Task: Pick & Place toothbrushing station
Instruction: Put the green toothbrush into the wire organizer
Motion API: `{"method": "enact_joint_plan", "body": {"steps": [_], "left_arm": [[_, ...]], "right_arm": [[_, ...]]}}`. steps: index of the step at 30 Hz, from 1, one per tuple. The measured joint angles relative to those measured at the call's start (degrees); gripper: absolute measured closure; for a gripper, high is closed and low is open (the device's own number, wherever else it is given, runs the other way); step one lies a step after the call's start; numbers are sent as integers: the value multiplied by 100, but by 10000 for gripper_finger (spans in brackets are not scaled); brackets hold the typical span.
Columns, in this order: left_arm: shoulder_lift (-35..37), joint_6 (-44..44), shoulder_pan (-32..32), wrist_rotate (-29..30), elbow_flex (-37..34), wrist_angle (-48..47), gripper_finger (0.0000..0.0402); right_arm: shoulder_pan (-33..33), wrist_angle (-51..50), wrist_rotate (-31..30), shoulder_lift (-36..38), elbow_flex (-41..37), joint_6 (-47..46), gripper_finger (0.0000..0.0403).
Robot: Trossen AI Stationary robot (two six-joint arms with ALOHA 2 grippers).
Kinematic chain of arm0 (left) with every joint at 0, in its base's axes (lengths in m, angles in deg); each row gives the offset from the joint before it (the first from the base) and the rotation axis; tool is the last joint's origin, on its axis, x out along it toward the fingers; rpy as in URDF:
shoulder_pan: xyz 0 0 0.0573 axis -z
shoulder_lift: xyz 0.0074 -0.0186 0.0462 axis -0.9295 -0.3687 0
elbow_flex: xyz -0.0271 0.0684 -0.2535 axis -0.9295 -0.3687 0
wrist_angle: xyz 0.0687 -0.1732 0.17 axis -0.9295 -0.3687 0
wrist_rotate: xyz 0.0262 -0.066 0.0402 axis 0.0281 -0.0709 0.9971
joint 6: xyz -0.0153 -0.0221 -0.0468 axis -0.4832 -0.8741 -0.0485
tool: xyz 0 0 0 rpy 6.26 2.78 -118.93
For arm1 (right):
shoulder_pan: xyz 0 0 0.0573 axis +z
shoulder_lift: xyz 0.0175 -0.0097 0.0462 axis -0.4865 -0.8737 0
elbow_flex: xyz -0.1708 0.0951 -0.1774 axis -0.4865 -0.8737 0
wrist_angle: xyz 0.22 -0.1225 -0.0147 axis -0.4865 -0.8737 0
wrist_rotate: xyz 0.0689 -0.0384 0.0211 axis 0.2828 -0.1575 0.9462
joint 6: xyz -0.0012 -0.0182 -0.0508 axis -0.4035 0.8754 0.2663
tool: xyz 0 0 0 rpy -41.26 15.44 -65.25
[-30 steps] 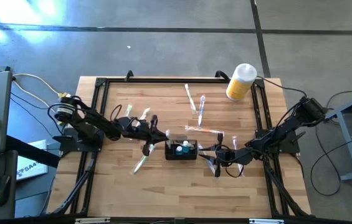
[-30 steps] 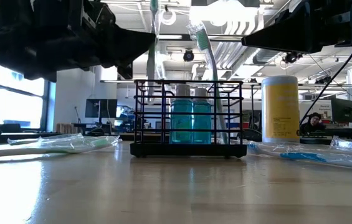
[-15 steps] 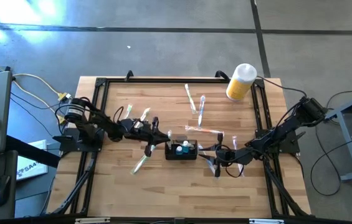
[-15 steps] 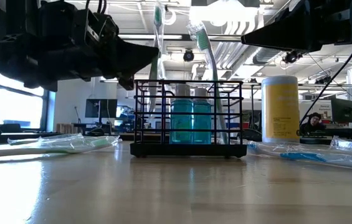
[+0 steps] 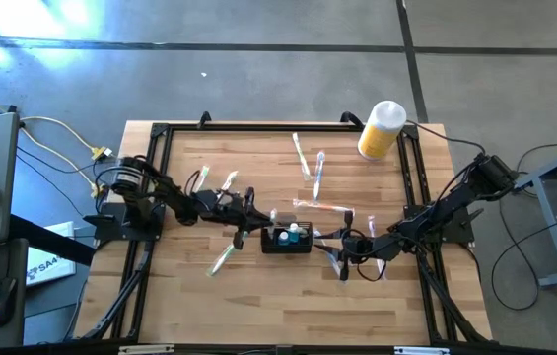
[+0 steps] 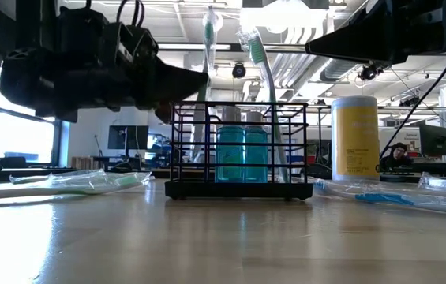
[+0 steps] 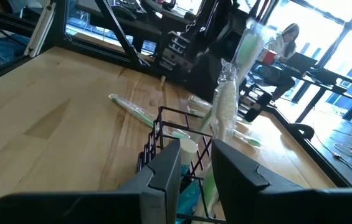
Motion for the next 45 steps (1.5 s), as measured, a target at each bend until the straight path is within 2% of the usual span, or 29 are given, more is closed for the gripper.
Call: {"method": "enact_joint_plan", "body": {"steps": [17, 28, 45], "left_arm": [[-159, -2, 0, 63, 4, 12, 391], [-249, -131, 0, 63, 48, -18, 343], [-249, -361, 0, 255, 50, -223, 338]], "right_arm": [[0, -13, 2, 0, 0, -2, 321], [-4, -11, 116, 0, 0, 0, 321], [-11, -13, 111, 0, 1, 4, 321]]}}
